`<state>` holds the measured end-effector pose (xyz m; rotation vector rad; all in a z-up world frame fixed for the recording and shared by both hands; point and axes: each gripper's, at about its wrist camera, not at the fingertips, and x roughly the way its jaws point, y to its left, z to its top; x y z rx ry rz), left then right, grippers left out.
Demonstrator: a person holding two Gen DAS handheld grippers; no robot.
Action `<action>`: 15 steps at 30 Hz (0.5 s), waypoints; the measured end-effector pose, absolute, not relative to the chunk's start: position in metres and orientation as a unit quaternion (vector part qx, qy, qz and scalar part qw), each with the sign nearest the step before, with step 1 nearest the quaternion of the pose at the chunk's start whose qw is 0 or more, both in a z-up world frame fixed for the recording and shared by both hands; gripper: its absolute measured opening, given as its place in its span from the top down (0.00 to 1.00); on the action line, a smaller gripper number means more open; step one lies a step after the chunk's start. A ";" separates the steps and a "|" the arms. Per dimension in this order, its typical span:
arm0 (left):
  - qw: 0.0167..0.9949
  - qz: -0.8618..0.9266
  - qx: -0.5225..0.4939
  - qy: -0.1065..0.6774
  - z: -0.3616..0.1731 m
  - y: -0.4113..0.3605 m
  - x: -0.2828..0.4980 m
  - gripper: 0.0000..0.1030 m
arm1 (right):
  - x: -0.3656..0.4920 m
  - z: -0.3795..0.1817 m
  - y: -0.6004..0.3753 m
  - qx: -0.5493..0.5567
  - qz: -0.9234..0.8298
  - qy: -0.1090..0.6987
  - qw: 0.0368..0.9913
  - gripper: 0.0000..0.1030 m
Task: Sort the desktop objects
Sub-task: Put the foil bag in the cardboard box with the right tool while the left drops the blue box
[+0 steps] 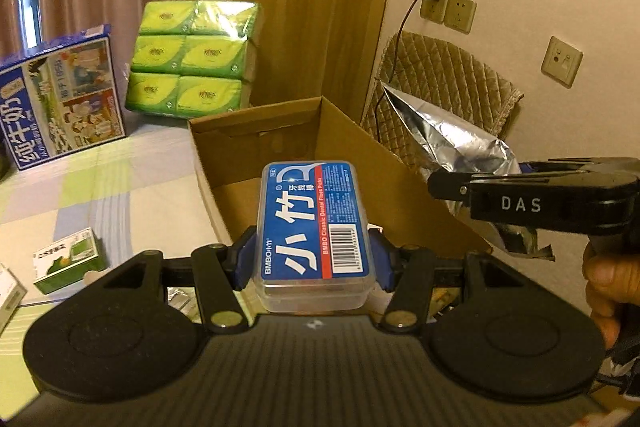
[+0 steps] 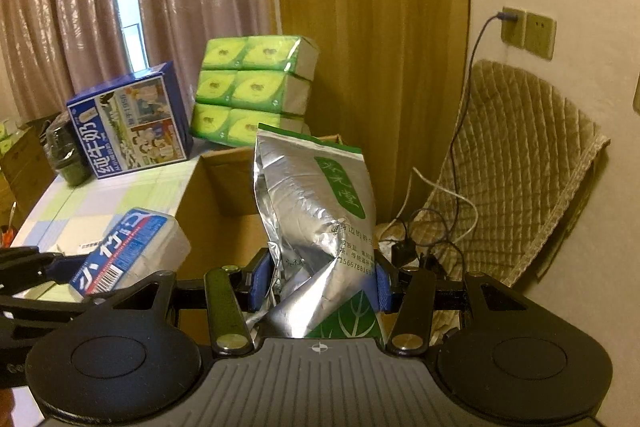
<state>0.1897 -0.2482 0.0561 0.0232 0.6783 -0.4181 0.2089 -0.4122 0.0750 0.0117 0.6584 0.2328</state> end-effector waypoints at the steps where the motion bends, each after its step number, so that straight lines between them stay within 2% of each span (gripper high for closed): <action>1: 0.921 -0.204 0.010 0.333 0.053 -0.250 0.193 0.49 | 0.212 0.073 -0.413 0.009 0.113 0.325 0.939 0.54; 14: 0.910 -0.210 0.010 0.358 0.024 -0.264 0.222 0.49 | 0.233 0.060 -0.418 0.022 0.107 0.342 0.933 0.54; 15: 0.908 -0.210 0.006 0.362 0.022 -0.264 0.224 0.47 | 0.233 0.059 -0.418 0.022 0.106 0.343 0.933 0.54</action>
